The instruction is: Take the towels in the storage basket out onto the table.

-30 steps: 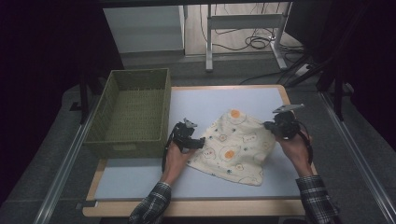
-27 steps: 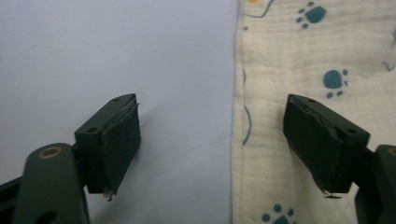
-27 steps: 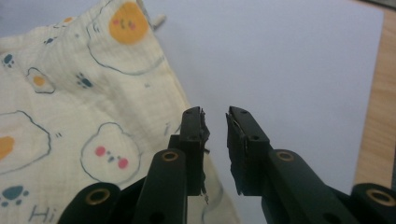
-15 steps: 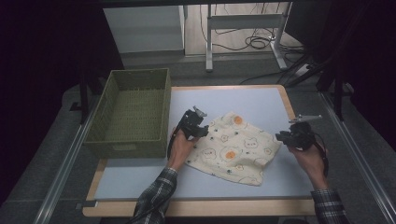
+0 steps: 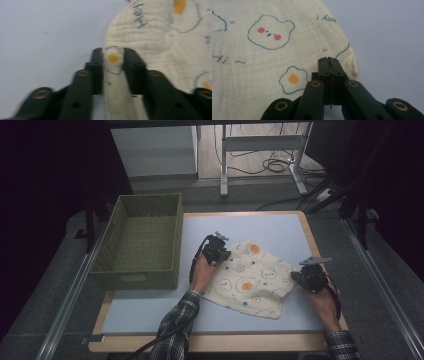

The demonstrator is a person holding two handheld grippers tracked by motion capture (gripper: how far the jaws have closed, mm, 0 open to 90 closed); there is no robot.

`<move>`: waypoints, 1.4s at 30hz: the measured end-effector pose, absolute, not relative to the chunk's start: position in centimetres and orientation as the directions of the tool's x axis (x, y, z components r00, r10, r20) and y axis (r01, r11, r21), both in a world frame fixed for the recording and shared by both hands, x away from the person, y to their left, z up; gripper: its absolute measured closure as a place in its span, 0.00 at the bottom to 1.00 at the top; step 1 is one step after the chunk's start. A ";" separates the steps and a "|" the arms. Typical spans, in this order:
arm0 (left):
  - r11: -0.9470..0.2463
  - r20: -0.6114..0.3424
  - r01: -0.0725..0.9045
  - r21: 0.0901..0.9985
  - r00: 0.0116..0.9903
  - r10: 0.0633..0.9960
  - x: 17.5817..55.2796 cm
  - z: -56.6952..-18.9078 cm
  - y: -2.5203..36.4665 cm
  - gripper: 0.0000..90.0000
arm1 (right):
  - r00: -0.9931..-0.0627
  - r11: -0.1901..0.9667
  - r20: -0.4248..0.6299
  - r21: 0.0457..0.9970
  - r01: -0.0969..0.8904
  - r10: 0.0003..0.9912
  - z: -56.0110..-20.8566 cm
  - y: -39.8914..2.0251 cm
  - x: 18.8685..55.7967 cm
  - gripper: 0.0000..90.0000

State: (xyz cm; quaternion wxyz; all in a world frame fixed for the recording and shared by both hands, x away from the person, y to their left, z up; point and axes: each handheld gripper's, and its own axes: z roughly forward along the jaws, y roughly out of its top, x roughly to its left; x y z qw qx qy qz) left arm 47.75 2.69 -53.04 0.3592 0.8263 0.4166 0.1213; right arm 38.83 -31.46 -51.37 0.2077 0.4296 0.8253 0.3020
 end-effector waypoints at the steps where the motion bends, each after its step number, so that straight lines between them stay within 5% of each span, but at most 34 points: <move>1: -0.405 -0.102 0.601 0.689 0.633 0.767 47.8 -52.9 2.7 0.96 | -0.548 0.455 -0.087 0.671 0.585 0.832 -51.3 -31.4 39.0 1.00; 10: -0.365 0.056 0.429 0.826 0.582 0.811 45.9 -47.7 4.1 0.97 | -0.504 0.437 -0.141 0.722 0.536 0.852 -47.5 -31.1 42.3 1.00; 11: -0.370 0.051 0.441 0.818 0.584 0.810 45.8 -47.7 4.1 0.96 | -0.501 0.427 -0.139 0.738 0.522 0.854 -47.0 -31.0 42.6 1.00; 12: -0.384 0.040 0.474 0.793 0.587 0.808 46.0 -47.9 4.2 0.74 | -0.506 0.428 -0.128 0.726 0.539 0.853 -46.7 -30.9 43.4 0.96; 14: -0.410 0.036 0.527 0.744 0.581 0.813 46.4 -48.8 4.2 0.64 | -0.492 0.446 -0.138 0.671 0.592 0.860 -47.3 -31.1 44.3 0.82; 22: -0.371 0.026 0.558 0.743 0.529 0.848 48.5 -49.6 5.4 0.57 | -0.435 0.364 -0.085 0.699 0.615 0.896 -48.0 -33.5 44.0 0.75; 36: -0.299 -0.197 0.656 0.693 0.572 0.796 53.0 -51.6 3.1 0.60 | -0.420 0.276 0.041 0.696 0.663 0.906 -50.4 -34.0 45.8 0.70; 39: -0.353 -0.158 0.634 0.688 0.606 0.779 53.1 -51.9 2.2 0.74 | -0.420 0.300 0.009 0.686 0.663 0.908 -51.3 -33.0 46.1 0.77; 40: -0.376 -0.133 0.619 0.689 0.619 0.774 53.1 -51.9 1.9 0.86 | -0.439 0.306 0.026 0.681 0.665 0.898 -51.3 -32.5 46.1 0.94; 42: -0.400 -0.051 0.557 0.728 0.626 0.778 52.8 -51.0 1.6 0.92 | -0.447 0.329 0.003 0.672 0.664 0.894 -51.1 -32.0 46.3 0.97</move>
